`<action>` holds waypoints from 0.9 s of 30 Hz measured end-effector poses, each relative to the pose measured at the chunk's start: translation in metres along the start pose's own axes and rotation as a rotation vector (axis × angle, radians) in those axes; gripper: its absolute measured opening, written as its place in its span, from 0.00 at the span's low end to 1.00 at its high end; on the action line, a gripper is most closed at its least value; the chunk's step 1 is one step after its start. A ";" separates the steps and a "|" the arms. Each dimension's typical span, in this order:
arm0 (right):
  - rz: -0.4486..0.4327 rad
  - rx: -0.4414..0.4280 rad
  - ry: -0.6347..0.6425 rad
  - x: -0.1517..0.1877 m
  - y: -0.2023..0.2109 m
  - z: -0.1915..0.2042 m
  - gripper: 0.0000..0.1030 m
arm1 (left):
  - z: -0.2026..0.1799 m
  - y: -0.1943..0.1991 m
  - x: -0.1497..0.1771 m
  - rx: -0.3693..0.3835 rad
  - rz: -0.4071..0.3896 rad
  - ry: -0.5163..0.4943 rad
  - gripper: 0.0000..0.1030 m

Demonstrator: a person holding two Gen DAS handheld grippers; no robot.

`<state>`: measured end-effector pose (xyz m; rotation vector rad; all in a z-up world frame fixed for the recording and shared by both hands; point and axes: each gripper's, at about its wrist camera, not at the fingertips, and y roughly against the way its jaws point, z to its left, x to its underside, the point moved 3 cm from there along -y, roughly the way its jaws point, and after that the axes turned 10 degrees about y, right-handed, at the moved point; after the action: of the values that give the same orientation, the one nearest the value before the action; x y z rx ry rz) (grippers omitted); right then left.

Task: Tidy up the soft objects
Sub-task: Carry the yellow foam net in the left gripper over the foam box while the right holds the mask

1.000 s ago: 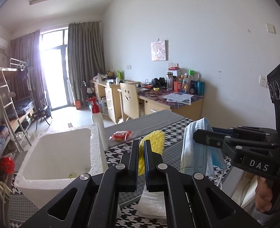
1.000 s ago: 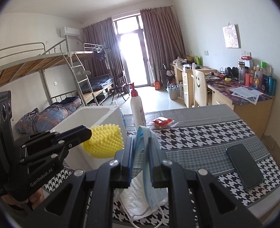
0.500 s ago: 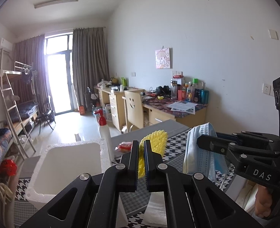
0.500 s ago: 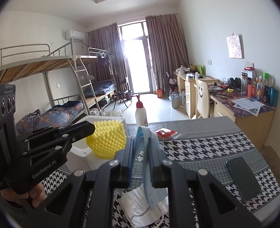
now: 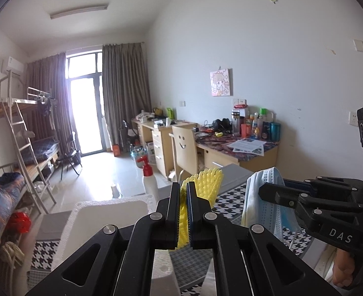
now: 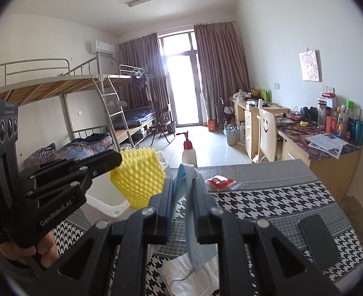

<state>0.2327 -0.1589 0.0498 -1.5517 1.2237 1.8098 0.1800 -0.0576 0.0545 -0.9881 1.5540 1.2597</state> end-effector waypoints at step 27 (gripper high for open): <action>-0.028 -0.063 0.025 -0.021 -0.014 0.010 0.17 | 0.029 -0.002 -0.015 -0.101 -0.025 0.037 0.05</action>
<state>0.2439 -0.1393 0.0645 -1.6224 1.1601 1.8330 0.1907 -0.0289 0.0649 -1.0980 1.5133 1.3201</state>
